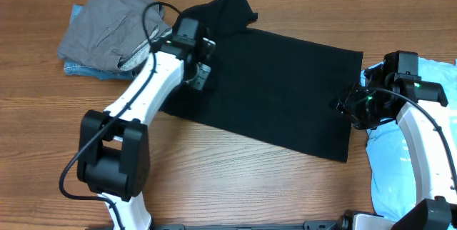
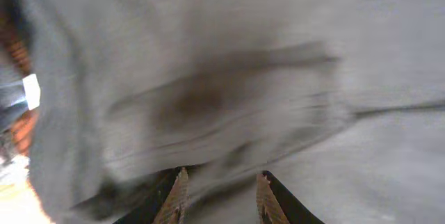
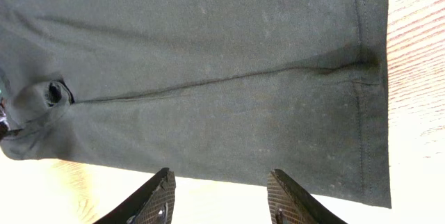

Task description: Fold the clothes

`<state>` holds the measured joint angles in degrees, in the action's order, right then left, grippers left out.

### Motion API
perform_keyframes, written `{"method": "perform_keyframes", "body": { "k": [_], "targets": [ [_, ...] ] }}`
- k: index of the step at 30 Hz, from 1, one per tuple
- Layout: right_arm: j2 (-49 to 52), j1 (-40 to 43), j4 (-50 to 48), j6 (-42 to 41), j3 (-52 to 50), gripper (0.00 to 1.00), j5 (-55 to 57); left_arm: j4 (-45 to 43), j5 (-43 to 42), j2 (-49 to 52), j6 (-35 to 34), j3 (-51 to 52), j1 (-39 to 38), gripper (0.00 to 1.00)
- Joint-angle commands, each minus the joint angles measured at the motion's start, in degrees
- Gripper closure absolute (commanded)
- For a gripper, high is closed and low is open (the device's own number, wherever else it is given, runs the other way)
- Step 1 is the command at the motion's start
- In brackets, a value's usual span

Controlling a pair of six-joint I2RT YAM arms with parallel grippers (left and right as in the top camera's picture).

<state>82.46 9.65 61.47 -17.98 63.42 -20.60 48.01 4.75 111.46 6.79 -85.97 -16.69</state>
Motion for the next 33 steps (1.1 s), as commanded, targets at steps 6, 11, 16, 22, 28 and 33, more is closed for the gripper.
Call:
{"method": "perform_keyframes", "body": {
  "k": [6, 11, 16, 22, 28, 33],
  "targets": [
    [0.1, -0.3, -0.3, 0.2, 0.8, 0.51, 0.0, -4.4, -8.3, 0.8, -2.6, 1.4, 9.0, 0.55],
    [0.1, -0.3, -0.3, 0.2, 0.8, 0.51, 0.0, -7.3, -11.3, 1.3, -3.7, 4.8, 11.1, 0.53],
    [0.1, -0.3, -0.3, 0.2, 0.8, 0.51, 0.0, -8.9, -13.5, 4.1, -3.8, 5.7, 11.4, 0.52],
    [0.1, -0.3, -0.2, 0.2, 0.8, 0.51, 0.0, -8.8, -15.1, 6.2, -5.2, 5.7, 11.4, 0.7],
    [0.1, -0.3, -0.2, 0.2, 0.8, 0.51, 0.0, -7.3, -14.8, 5.7, -5.3, 3.3, 11.5, 0.96],
    [0.1, -0.3, -0.1, 0.2, 0.8, 0.51, 0.0, -2.1, -14.1, 5.7, -5.3, -4.8, 11.5, 0.96]
  ]
}}
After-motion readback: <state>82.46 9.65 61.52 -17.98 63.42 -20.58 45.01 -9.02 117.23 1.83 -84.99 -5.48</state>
